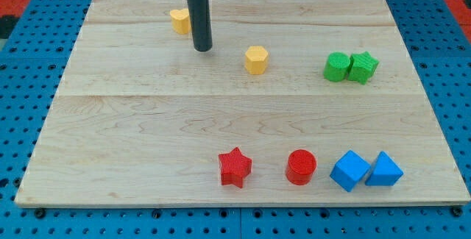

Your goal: Point your arm at center

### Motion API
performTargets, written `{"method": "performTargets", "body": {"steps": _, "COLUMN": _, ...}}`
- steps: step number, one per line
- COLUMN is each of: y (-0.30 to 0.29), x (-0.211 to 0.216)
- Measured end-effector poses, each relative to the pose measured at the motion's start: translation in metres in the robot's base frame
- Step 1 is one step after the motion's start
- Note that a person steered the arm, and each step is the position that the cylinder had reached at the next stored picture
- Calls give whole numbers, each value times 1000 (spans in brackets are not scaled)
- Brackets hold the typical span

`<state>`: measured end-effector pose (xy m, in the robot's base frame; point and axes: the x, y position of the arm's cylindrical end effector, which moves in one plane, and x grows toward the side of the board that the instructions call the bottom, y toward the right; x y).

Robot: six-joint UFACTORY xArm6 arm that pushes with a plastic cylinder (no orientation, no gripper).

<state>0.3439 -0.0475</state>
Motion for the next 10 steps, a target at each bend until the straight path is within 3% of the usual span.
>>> {"method": "performTargets", "body": {"steps": 1, "y": 68, "x": 1}}
{"method": "performTargets", "body": {"steps": 4, "y": 41, "x": 13}}
{"method": "performTargets", "body": {"steps": 6, "y": 116, "x": 14}}
{"method": "performTargets", "body": {"steps": 7, "y": 70, "x": -17}}
{"method": "performTargets", "body": {"steps": 9, "y": 43, "x": 44}}
{"method": "performTargets", "body": {"steps": 10, "y": 50, "x": 45}}
